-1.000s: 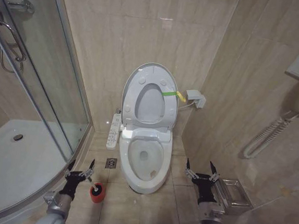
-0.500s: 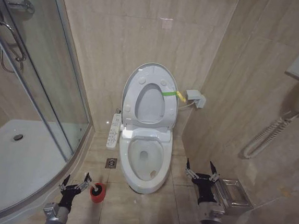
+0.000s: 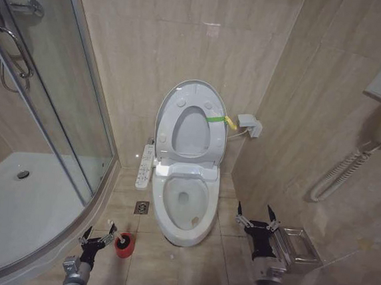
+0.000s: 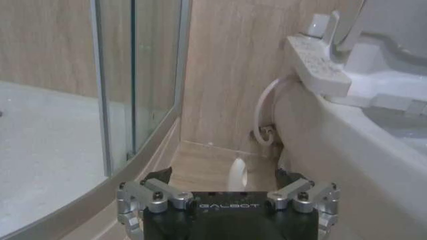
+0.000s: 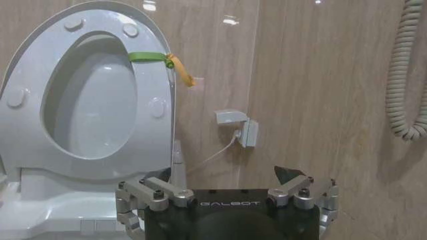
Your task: Open the toilet lid, clean the toilet bowl with a toilet brush, close the toilet lid, and flush.
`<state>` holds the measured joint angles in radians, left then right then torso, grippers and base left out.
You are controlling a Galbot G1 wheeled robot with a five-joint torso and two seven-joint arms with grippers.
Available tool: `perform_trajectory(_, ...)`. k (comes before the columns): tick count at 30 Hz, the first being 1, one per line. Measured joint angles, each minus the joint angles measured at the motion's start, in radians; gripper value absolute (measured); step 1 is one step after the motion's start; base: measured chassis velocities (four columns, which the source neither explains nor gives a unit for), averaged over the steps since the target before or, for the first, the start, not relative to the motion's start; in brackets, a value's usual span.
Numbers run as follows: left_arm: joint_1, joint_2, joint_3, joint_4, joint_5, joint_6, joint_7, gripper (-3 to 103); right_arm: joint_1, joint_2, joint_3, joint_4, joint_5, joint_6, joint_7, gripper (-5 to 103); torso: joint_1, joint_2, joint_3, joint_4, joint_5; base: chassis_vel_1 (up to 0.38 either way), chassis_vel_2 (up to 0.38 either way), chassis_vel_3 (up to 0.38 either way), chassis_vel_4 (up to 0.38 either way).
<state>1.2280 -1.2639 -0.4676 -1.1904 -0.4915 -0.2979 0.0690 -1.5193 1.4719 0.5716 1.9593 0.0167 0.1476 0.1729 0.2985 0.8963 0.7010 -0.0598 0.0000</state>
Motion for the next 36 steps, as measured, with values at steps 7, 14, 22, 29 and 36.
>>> perform_trajectory(7,-0.095,-0.012,0.023,0.141,0.001,-0.061,0.049,100,0.000,0.000,0.000,0.000,0.000,0.000,0.000,100,0.000,0.000,0.000,-0.0001,-0.0001,0.000,0.000,0.000,0.000)
perform_trajectory(14,-0.175,-0.021,0.051,0.241,-0.004,-0.098,0.100,100,0.000,0.000,0.000,0.000,0.000,0.000,0.000,100,0.000,0.000,0.000,-0.0001,0.0001,0.000,0.000,0.000,0.000)
perform_trajectory(22,-0.215,-0.035,0.063,0.307,0.001,-0.119,0.154,100,0.000,0.000,0.000,0.000,0.000,0.000,0.000,100,0.000,0.000,0.000,0.0000,0.0001,0.000,0.000,0.000,0.000)
perform_trajectory(29,-0.218,-0.044,0.059,0.329,0.025,-0.131,0.184,100,0.000,0.000,0.000,0.000,0.000,0.000,0.000,100,0.000,0.000,0.000,0.0000,0.0000,0.000,0.000,0.000,0.000)
perform_trajectory(36,-0.199,-0.043,0.044,0.334,0.055,-0.128,0.149,97,0.000,0.000,0.000,0.000,0.000,0.000,0.000,100,0.000,0.000,0.000,0.0001,-0.0001,0.000,0.000,0.000,0.000)
